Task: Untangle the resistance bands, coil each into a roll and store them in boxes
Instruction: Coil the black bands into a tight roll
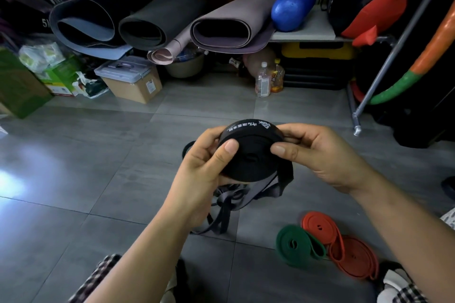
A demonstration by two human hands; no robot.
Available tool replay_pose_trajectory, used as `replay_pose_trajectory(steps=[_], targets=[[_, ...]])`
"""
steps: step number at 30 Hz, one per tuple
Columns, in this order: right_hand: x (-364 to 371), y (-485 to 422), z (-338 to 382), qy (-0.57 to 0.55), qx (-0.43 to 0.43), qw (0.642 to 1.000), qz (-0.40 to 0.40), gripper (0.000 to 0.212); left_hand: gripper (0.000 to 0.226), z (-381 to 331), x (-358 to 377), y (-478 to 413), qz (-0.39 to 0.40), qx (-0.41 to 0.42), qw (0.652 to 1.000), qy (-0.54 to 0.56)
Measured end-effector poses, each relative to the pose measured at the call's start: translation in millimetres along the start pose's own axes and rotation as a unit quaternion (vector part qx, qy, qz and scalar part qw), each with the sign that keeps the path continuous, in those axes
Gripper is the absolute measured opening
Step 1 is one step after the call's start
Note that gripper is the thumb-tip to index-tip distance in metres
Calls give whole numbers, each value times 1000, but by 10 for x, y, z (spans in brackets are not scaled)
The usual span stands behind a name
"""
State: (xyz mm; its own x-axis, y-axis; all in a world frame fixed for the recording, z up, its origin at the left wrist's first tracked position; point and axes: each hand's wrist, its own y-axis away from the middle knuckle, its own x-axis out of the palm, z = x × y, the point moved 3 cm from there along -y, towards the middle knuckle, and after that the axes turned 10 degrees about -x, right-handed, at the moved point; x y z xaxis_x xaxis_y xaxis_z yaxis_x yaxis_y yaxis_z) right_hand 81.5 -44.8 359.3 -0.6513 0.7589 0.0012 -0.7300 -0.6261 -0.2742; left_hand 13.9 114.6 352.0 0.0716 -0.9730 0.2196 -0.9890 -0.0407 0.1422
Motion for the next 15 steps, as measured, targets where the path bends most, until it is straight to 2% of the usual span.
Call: replay_pose_trajectory(steps=[3,6,9,11,13,15], targets=[[4,4,8,120,5,993,14,23,30,-36,-40,-9,22,-16,993,-114],[80,21,-27,236,7,970,53,22,25,-8,-90,-42,21,8,972,-236],[103,17,-30,177,35,982,62,28,21,39,-119,-60,4,9,968,-249],[59,24,-49,132,77,982,110,38,17,25,-154,-53,-1,25,969,-247],[25,46,-72,126,103,976,141,43,19,-1,-193,-34,-2,39,967,-251],[1,35,-73,155,97,975,124,40,25,-23,-219,-11,-6,42,964,-263]])
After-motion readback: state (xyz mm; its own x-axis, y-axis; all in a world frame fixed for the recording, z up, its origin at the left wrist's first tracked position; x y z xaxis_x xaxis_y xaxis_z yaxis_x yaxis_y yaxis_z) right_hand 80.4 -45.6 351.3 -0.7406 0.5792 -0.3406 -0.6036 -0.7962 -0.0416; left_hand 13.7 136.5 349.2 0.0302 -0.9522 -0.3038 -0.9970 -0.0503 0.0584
